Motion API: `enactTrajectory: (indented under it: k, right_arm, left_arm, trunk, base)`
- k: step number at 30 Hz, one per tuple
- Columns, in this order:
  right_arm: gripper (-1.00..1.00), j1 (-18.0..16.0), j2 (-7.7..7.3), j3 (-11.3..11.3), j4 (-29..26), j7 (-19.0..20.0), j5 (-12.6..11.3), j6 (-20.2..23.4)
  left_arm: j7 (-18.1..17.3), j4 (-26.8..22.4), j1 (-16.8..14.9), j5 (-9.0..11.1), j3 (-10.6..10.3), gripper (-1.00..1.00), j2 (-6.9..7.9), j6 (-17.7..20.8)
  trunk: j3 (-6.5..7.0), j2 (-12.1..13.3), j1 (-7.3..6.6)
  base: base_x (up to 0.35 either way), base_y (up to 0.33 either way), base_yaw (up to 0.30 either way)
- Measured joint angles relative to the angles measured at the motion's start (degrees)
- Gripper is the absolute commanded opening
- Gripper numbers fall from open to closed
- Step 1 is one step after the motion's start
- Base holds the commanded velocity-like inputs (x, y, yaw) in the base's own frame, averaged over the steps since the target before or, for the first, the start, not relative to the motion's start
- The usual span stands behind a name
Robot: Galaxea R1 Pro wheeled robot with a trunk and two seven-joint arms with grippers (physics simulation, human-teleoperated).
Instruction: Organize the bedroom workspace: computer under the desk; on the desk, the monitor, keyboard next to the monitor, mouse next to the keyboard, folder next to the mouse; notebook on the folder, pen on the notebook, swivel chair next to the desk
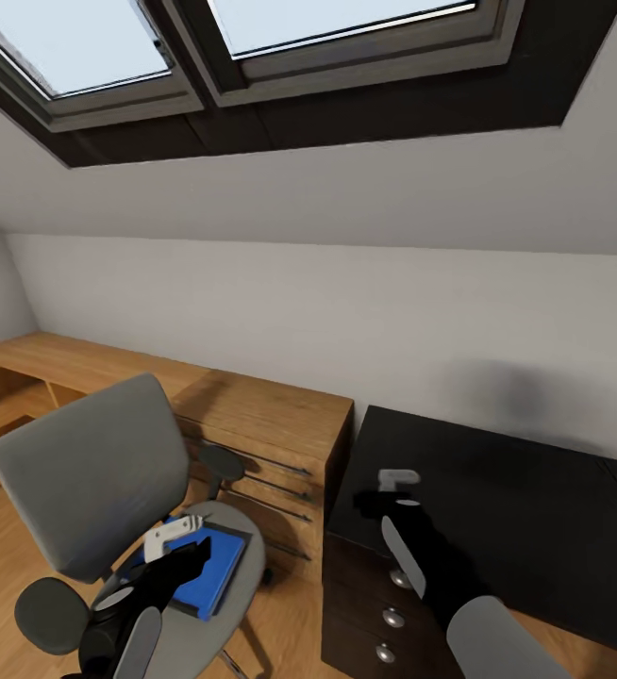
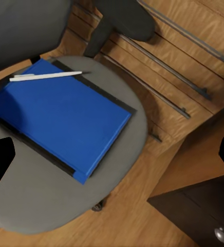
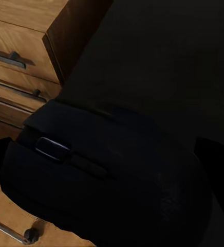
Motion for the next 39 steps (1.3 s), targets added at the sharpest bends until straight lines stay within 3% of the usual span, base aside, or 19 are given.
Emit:
enactTrajectory:
  k: [7,11,16,18,22,26,33,39]
  right_arm:
    - [-1.0,-0.05,0.06,4.31,1.73,0.0,0.23,-1.57]
    - [-1.0,-1.12,0.07,4.47,7.1,0.0,-0.06,-1.84]
    - [-1.0,-10.68,0.08,4.27,15.78,-0.09,-0.27,-2.34]
    - [-1.0,-16.87,0.08,3.71,22.42,-0.07,-1.65,-2.53]
    - [-1.0,-20.88,0.13,3.26,26.6,-0.03,-5.32,-2.82]
    - [-1.0,-21.98,0.88,3.1,28.05,-0.03,-7.18,-2.92]
    - [-1.0,-22.2,2.5,2.93,31.59,1.56,-8.01,-3.5]
    - [-1.0,-21.96,2.46,2.85,33.4,3.67,-8.02,-5.21]
  left_arm:
    - [0.0,-0.44,0.0,0.01,-1.16,1.0,-0.08,-0.02]
    - [0.0,-0.46,0.0,0.0,-1.3,1.0,-0.09,-0.04]
    - [0.0,-0.46,0.0,0.0,-1.33,1.0,-0.09,-0.03]
    - [0.0,-0.46,0.0,0.0,-1.33,1.0,-0.09,-0.02]
    - [0.0,-0.5,0.0,0.0,-1.46,1.0,-0.09,-0.02]
    - [0.0,-0.53,0.0,0.0,-1.93,1.0,-0.07,-0.02]
    - [0.0,-0.52,0.0,0.0,-2.18,1.0,-0.09,0.06]
    - [0.0,-0.51,0.0,0.0,-2.2,1.0,-0.09,0.07]
  trunk:
    - [0.0,0.0,0.0]
    - [0.0,0.0,0.0]
    - [0.01,0.0,0.0]
    - [0.01,0.0,0.0]
    - [0.0,0.0,0.0]
    - [-0.17,-0.39,0.21]
    - [-1.44,-3.19,1.75]
    - [-2.51,-5.6,3.07]
  base:
    - [0.001,0.0,0.0]
    - [0.0,0.0,0.0]
    - [0.0,0.0,0.0]
    - [0.0,0.0,0.0]
    - [0.0,0.0,0.0]
    - [0.0,0.0,0.0]
    - [0.0,0.0,0.0]
    - [0.0,0.0,0.0]
